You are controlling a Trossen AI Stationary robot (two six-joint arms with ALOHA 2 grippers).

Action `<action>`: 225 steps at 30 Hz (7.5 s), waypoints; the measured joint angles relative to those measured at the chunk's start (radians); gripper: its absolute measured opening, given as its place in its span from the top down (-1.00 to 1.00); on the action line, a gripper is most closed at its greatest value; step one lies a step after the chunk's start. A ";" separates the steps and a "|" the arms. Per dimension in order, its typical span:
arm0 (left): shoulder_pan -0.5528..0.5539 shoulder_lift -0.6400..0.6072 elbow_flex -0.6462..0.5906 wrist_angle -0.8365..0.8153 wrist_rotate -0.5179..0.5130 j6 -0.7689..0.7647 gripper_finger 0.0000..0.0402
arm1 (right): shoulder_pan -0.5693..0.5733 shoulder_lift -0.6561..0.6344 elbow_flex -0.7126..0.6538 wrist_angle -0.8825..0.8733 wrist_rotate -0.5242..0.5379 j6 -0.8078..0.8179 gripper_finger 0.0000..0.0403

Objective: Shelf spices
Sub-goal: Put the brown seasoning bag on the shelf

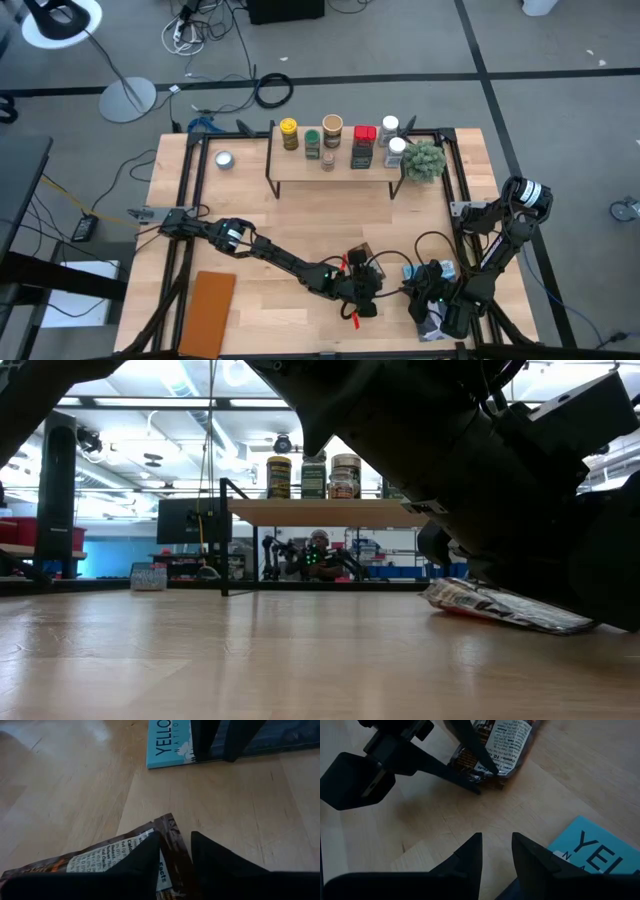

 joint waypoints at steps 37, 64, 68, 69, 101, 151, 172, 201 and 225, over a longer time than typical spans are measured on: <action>-0.026 -0.065 0.000 -0.076 -0.001 0.069 0.99 | -0.001 0.000 0.000 0.011 0.019 -0.001 0.48; -0.027 -0.068 0.000 -0.069 0.006 0.079 0.96 | -0.005 0.000 0.000 0.014 0.021 -0.001 0.48; -0.027 -0.068 0.000 -0.069 0.006 0.079 0.96 | -0.005 0.000 0.000 0.014 0.021 -0.001 0.48; -0.027 -0.068 0.000 -0.069 0.006 0.079 0.96 | -0.005 0.000 0.000 0.014 0.022 -0.001 0.48; -0.042 -0.186 -0.018 -0.292 0.008 0.127 0.97 | -0.029 0.000 0.000 0.063 0.060 -0.023 0.48; -0.029 -1.145 -1.489 0.597 0.296 -0.070 0.97 | -0.302 0.000 0.209 -0.259 -0.389 -0.989 0.79; -0.029 -1.144 -1.489 0.596 0.298 -0.071 0.97 | -0.366 0.032 0.209 -0.077 -0.420 -1.391 0.19; -0.028 -1.144 -1.489 0.595 0.297 -0.071 0.97 | -0.418 0.134 0.212 -0.054 -0.201 -1.469 0.97; -0.028 -1.143 -1.489 0.681 0.271 -0.078 0.97 | -0.418 0.131 0.465 -0.197 0.001 -1.407 1.00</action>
